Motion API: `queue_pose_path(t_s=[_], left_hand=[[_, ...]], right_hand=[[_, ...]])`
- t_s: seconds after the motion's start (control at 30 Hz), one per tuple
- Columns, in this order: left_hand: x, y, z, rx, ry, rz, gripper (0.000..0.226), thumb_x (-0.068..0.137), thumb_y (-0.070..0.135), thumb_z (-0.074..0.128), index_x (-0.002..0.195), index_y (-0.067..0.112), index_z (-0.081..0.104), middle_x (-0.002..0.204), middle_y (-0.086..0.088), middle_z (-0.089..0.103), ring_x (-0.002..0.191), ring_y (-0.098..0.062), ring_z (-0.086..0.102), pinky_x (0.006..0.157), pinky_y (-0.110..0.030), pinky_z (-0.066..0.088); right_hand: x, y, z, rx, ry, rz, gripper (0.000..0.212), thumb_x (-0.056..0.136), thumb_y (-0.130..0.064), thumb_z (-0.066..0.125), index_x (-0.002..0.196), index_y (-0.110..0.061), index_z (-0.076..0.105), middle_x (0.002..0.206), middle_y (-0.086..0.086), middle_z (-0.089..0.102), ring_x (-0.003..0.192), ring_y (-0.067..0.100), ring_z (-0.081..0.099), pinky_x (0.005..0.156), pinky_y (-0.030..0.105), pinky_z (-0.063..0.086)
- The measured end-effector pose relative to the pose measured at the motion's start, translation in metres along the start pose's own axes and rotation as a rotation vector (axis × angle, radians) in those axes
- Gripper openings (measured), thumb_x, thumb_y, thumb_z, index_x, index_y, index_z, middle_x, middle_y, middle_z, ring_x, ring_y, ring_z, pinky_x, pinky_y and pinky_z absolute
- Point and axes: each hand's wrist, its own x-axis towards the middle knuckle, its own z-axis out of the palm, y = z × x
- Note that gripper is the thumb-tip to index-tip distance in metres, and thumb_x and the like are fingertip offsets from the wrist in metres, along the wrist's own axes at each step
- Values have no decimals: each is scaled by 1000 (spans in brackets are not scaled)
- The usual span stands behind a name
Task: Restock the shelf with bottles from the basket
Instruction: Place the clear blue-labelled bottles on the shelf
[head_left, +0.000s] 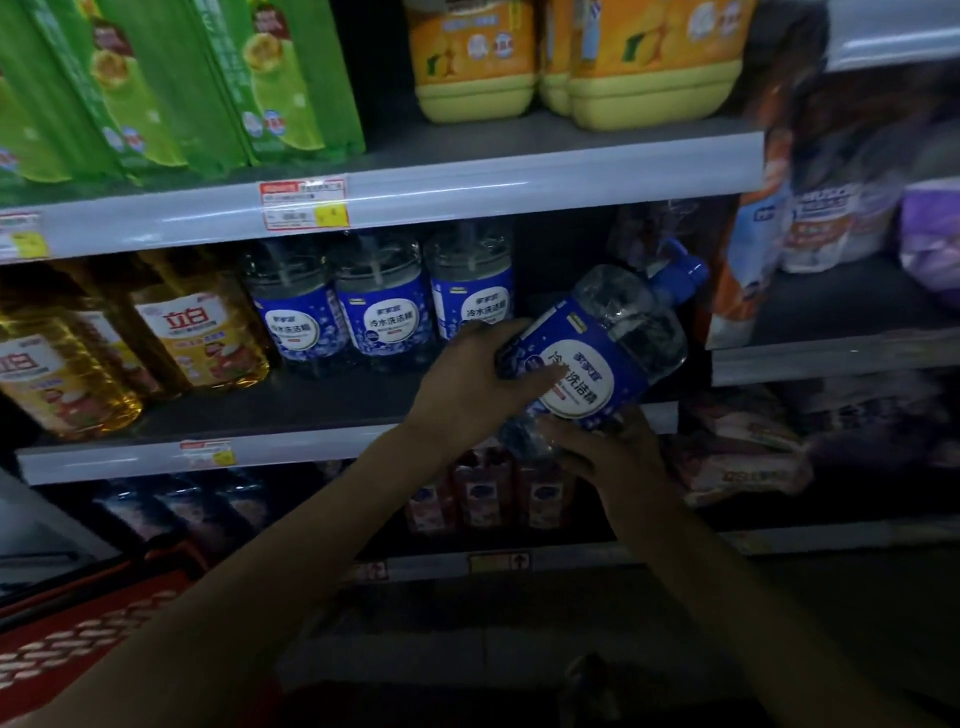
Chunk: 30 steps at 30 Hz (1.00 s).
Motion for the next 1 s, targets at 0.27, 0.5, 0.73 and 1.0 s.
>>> queue_pose_path(t_s=[0.27,0.5,0.73,1.0], left_hand=[[35,6,37,82,142,19,68,90,45,75,150,23,50,140,-7,55,129,-24,55,104,-43,53],[68,-2,61,-121,203,-35,59,85,39,78,140,24,60,125,-4,64,111,-14,66,94,-39,60],[94,-22,99,-315,209,-30,71,86,27,66,154,28,44,139,4,64,123,-8,63,101,-40,57],[136,-42,124,-536,271,-76,77,91,0,68,157,25,39,146,4,58,129,-5,58,102,-22,53]], right_hand=[[49,-9,-25,-77,99,-155,71,77,-8,87,142,-18,57,128,-2,71,112,13,70,82,27,62],[102,-12,-37,-189,84,-341,83,70,6,89,143,-3,51,132,10,68,116,21,69,89,38,61],[148,-1,-53,-250,156,-377,86,69,11,87,144,-5,48,131,11,67,117,25,68,93,48,60],[205,-3,-59,-372,122,-427,83,73,11,85,144,-5,45,135,6,63,117,8,65,92,27,57]])
